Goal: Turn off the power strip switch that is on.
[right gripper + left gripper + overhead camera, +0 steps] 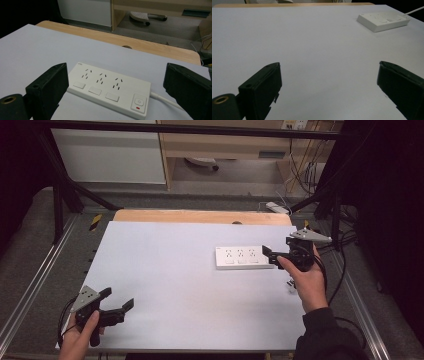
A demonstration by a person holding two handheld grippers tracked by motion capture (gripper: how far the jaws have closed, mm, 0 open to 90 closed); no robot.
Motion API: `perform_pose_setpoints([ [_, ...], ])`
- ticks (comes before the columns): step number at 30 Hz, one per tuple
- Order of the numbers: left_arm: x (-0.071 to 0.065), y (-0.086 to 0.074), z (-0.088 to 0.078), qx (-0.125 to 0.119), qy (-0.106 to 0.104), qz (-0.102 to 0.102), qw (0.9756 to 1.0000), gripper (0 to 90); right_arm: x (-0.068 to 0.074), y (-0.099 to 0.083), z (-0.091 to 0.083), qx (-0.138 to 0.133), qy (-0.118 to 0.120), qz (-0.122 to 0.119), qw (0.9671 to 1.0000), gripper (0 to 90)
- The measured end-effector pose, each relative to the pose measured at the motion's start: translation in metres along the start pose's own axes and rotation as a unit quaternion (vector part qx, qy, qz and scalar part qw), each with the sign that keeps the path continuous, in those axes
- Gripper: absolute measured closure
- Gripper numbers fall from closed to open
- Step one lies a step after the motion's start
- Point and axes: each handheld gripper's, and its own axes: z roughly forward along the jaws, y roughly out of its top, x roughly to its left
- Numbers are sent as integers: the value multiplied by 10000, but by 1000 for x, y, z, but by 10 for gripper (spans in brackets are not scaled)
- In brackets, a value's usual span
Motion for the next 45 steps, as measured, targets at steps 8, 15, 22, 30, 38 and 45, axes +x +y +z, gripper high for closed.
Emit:
perform_pose_setpoints([
  [8,0,0,0,5,-9,1,10000,57,0,4,5,20,-7,-20,10000,65],
  [15,0,0,0,-5,-10,-4,10000,57,0,6,11,57,-22,-12,10000,65],
  [22,0,0,0,-4,-9,-4,10000,57,1,7,17,85,-23,-10,10000,63],
  [30,0,0,0,6,6,-22,10000,57,5,8,23,81,-17,-76,9999,66],
  [38,0,0,0,26,-10,-15,10000,57,8,11,30,39,-60,-76,9999,128],
  [45,3,0,0,-10,26,-154,9999,57,12,11,32,-59,-159,-203,9997,305],
])
